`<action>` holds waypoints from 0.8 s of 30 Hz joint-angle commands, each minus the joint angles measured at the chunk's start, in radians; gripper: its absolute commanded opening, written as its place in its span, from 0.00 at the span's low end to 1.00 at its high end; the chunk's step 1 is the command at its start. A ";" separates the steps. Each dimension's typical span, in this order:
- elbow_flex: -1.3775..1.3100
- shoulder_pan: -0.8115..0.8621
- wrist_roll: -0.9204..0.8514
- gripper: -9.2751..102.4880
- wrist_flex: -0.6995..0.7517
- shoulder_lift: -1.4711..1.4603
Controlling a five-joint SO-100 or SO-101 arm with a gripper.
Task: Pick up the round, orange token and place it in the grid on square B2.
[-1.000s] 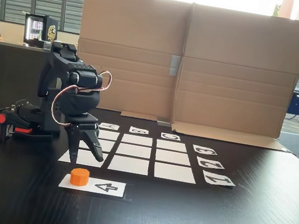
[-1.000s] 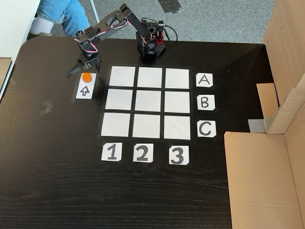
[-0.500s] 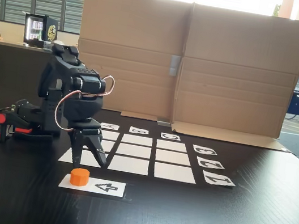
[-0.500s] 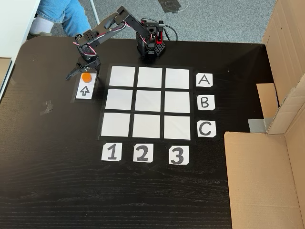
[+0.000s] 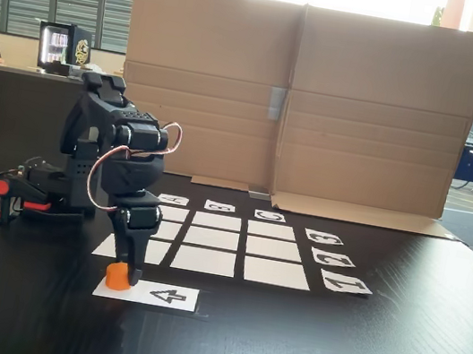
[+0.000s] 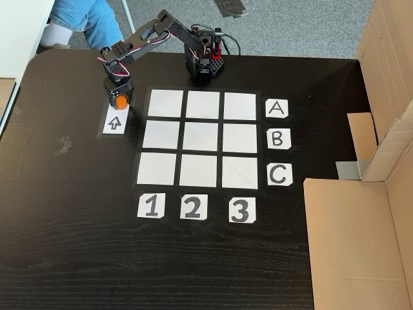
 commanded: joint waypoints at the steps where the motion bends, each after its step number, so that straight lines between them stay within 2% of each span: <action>1: -0.034 0.011 -0.002 0.09 -0.009 0.014; 9: 0.000 0.021 -0.011 0.08 -0.017 0.072; 20: 0.130 0.023 -0.040 0.08 -0.028 0.371; 24: 0.193 -0.003 -0.106 0.08 -0.029 0.503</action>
